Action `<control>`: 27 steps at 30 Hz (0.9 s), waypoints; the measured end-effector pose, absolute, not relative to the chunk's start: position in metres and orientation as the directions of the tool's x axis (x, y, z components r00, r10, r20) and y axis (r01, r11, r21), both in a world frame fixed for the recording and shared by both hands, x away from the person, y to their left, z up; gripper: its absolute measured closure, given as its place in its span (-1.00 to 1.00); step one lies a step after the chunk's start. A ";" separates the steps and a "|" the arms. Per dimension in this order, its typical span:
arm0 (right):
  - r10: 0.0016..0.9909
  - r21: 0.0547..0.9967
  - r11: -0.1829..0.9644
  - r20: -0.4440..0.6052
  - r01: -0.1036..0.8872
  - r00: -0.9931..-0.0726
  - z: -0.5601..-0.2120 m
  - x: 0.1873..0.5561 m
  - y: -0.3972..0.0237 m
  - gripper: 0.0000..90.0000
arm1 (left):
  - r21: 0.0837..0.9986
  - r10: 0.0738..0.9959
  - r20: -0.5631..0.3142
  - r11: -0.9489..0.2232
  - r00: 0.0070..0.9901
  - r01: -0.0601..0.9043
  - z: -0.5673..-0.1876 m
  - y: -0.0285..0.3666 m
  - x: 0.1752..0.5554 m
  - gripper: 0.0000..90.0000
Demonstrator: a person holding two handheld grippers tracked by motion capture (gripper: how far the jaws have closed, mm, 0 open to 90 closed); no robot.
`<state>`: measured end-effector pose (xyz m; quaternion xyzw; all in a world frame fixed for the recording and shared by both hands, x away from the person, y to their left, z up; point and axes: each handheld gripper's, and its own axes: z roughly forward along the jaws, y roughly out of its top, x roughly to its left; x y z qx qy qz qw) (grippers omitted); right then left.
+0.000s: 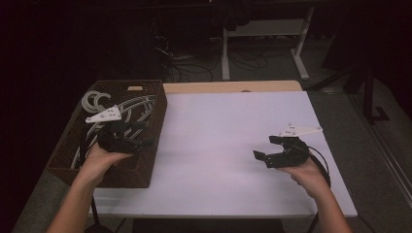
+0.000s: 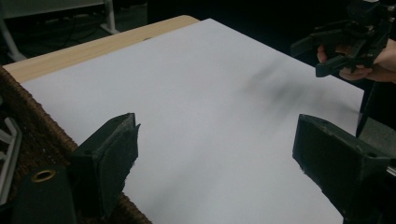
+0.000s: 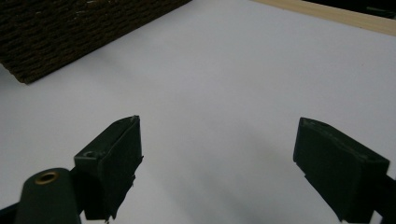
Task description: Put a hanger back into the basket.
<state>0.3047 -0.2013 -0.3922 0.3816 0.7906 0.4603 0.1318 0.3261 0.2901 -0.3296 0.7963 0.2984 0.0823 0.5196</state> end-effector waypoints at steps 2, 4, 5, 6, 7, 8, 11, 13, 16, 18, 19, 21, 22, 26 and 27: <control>0.723 0.829 0.283 0.147 0.483 -0.675 -0.391 0.304 -0.202 -0.67 | 0.879 0.556 -0.177 -0.282 0.812 0.385 -0.331 0.290 0.323 -0.69; 0.721 0.831 0.281 0.147 0.480 -0.677 -0.389 0.303 -0.202 -0.67 | 0.880 0.546 -0.173 -0.289 0.820 0.378 -0.332 0.289 0.321 -0.69; 0.721 0.831 0.281 0.147 0.480 -0.677 -0.387 0.302 -0.203 -0.67 | 0.881 0.538 -0.170 -0.292 0.826 0.372 -0.333 0.288 0.320 -0.70; 0.720 0.833 0.279 0.148 0.479 -0.678 -0.386 0.302 -0.203 -0.67 | 0.881 0.532 -0.174 -0.292 0.829 0.372 -0.335 0.288 0.320 -0.71; 0.720 0.835 0.275 0.150 0.477 -0.678 -0.384 0.302 -0.204 -0.67 | 0.879 0.528 -0.180 -0.292 0.830 0.376 -0.336 0.288 0.320 -0.72; 0.717 0.837 0.273 0.151 0.474 -0.680 -0.383 0.302 -0.204 -0.67 | 0.880 0.526 -0.175 -0.295 0.832 0.372 -0.338 0.287 0.320 -0.73; 0.713 0.841 0.276 0.145 0.465 -0.686 -0.377 0.301 -0.206 -0.68 | 0.887 0.512 -0.173 -0.289 0.841 0.359 -0.340 0.286 0.318 -0.79; 0.711 0.846 0.274 0.143 0.458 -0.689 -0.374 0.299 -0.207 -0.69 | 0.887 0.504 -0.175 -0.292 0.846 0.358 -0.340 0.285 0.317 -0.87; 0.703 0.850 0.277 0.139 0.448 -0.698 -0.369 0.297 -0.208 -0.70 | 0.883 0.491 -0.166 -0.312 0.855 0.350 -0.340 0.283 0.316 -0.95; 0.699 0.854 0.282 0.130 0.437 -0.704 -0.365 0.295 -0.209 -0.71 | 0.884 0.493 -0.161 -0.314 0.855 0.347 -0.340 0.283 0.315 -0.97; 0.698 0.856 0.281 0.128 0.434 -0.705 -0.364 0.295 -0.209 -0.71 | 0.883 0.493 -0.164 -0.313 0.855 0.350 -0.340 0.283 0.316 -0.97; 0.695 0.862 0.276 0.126 0.425 -0.707 -0.361 0.294 -0.210 -0.71 | 0.885 0.496 -0.164 -0.308 0.852 0.350 -0.340 0.283 0.315 -0.97; 0.695 0.862 0.276 0.126 0.425 -0.707 -0.361 0.294 -0.210 -0.71 | 0.885 0.495 -0.164 -0.308 0.853 0.349 -0.340 0.283 0.315 -0.97; 0.695 0.866 0.274 0.123 0.419 -0.709 -0.358 0.293 -0.211 -0.71 | 0.885 0.494 -0.166 -0.308 0.853 0.350 -0.340 0.284 0.316 -0.97; 0.694 0.867 0.274 0.121 0.416 -0.709 -0.357 0.293 -0.211 -0.71 | 0.885 0.495 -0.166 -0.307 0.853 0.351 -0.340 0.284 0.316 -0.97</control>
